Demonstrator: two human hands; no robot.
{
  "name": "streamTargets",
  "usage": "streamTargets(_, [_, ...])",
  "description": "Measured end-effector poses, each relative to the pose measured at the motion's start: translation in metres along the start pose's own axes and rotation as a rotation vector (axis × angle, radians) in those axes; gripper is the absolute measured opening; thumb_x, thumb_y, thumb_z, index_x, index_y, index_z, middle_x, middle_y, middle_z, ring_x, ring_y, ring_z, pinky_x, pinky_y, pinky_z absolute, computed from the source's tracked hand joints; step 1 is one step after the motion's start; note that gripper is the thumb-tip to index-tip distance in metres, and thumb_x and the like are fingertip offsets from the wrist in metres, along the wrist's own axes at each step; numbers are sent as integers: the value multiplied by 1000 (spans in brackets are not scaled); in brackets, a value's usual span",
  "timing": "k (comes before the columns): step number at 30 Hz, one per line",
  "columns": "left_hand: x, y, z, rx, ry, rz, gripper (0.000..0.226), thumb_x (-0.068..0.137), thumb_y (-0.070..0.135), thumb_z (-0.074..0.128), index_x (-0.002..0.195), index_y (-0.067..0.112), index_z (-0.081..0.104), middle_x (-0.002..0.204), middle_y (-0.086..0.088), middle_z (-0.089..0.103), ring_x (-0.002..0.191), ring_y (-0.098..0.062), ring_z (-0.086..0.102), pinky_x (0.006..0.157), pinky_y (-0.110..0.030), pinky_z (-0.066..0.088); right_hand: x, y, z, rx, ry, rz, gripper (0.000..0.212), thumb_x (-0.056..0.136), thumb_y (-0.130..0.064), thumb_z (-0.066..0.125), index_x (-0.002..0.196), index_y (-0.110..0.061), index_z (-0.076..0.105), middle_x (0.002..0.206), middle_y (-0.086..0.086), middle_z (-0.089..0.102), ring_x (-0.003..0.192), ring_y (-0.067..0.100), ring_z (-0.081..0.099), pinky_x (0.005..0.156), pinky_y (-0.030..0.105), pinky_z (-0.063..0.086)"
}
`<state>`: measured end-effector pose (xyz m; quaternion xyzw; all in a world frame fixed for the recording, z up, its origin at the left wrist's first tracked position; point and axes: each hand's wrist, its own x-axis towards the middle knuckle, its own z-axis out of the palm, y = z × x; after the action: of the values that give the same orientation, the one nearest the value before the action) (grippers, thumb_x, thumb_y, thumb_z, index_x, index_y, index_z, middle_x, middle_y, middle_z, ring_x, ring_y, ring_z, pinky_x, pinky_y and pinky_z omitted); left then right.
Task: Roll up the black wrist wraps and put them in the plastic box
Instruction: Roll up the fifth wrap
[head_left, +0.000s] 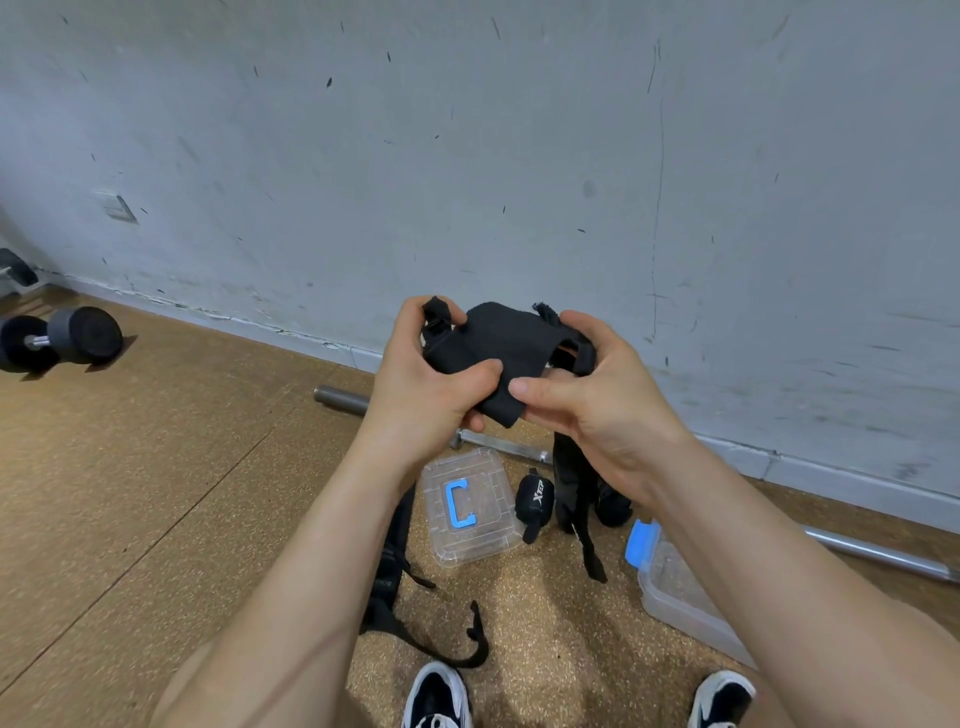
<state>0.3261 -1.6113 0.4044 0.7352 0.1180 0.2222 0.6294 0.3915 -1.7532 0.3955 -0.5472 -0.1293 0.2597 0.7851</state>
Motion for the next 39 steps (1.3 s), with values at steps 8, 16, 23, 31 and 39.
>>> streamTargets(8, [0, 1, -1, -134, 5, -80, 36, 83, 6, 77, 96, 20, 47, 76, -5, 65, 46, -22, 55, 48, -32, 50, 1, 1, -1, 9, -40, 58, 86, 75, 14, 74, 146, -16, 38, 130, 9, 58, 100, 30, 72, 74, 37, 61])
streamTargets(16, [9, -3, -35, -391, -514, -124, 48, 57, 33, 95, 89, 24, 60, 94, 1, 63, 74, -17, 62, 60, -22, 52, 1, -6, -13, 183, -142, 102, 82, 59, 4, 72, 137, -7, 52, 125, 14, 66, 96, 26, 72, 68, 34, 60])
streamTargets(23, [8, -6, -27, -199, -528, 14, 44, 56, 35, 94, 91, 19, 74, 98, -14, 69, 98, -32, 64, 89, -48, 52, -2, -3, -9, 216, -160, 127, 67, 70, 1, 68, 136, -3, 52, 127, 22, 64, 106, 27, 69, 83, 39, 60])
streamTargets(31, [6, -4, -21, -143, -317, -60, 63, 55, 39, 94, 102, 3, 72, 107, -23, 72, 104, -41, 68, 94, -59, 53, -3, -2, -2, 202, -5, 57, 70, 79, 20, 64, 141, -9, 46, 125, 17, 63, 104, 29, 70, 73, 31, 61])
streamTargets(39, [4, -3, -6, -127, -92, -60, 18, 77, 10, 81, 84, 14, 64, 70, 6, 71, 68, -12, 68, 51, -21, 49, -4, -3, 2, 61, 13, -57, 74, 80, 23, 61, 141, -15, 44, 126, 11, 62, 103, 22, 70, 85, 36, 59])
